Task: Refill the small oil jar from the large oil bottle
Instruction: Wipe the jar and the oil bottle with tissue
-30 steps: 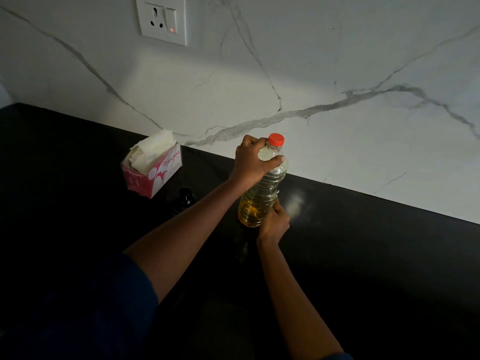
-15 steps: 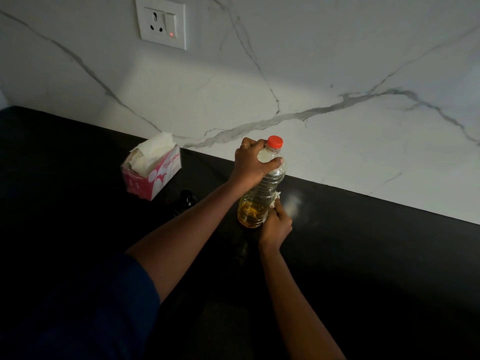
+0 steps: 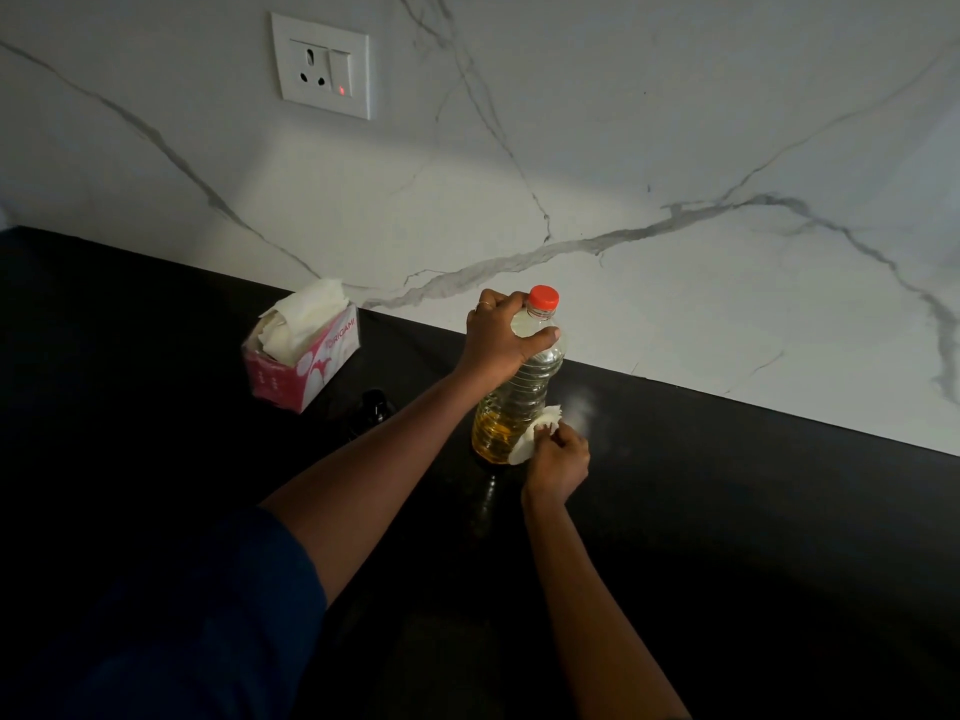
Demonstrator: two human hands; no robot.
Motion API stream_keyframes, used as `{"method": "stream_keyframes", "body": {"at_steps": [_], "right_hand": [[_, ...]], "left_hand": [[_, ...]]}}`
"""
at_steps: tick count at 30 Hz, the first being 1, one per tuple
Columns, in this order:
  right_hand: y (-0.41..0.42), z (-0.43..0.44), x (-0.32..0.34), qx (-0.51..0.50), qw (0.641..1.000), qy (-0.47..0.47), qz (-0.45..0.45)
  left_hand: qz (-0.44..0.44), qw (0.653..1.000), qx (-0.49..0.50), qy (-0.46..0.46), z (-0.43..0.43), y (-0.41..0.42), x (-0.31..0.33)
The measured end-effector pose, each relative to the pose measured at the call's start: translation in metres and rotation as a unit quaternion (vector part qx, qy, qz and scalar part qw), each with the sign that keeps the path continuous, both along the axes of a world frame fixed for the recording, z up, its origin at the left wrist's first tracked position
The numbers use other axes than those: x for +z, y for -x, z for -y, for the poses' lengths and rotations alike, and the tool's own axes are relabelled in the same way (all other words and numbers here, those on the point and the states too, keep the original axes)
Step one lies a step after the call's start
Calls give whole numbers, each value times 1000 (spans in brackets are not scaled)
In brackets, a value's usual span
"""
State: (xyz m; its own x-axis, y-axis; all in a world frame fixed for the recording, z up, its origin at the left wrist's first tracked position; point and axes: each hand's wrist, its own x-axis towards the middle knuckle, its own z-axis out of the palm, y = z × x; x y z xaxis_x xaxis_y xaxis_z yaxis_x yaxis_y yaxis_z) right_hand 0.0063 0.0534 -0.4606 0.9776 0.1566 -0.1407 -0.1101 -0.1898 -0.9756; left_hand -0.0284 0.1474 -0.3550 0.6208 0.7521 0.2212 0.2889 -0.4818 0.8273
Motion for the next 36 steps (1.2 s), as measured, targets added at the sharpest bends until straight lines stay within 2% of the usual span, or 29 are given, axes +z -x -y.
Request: {"method": "stream_keyframes", "body": {"at_steps": [6, 11, 17, 23, 30, 33, 36], "right_hand": [[16, 5, -10, 57, 997, -37, -41], [3, -12, 6, 107, 994, 17, 11], [22, -9, 3, 103, 991, -11, 85], [16, -1, -2, 100, 995, 18, 24], [16, -4, 26, 102, 990, -49, 83], [27, 1, 16, 96, 990, -29, 95], [21, 0, 9, 94, 993, -3, 69]], "left_hand": [[3, 1000, 0, 0, 1, 0, -1], [-3, 1000, 1, 2, 0, -1, 0], [4, 1000, -3, 7, -1, 3, -3], [6, 1000, -6, 7, 0, 3, -3], [-2, 1000, -7, 5, 0, 2, 0], [-3, 1000, -5, -3, -1, 1, 0], [-5, 1000, -5, -3, -2, 1, -1]]}}
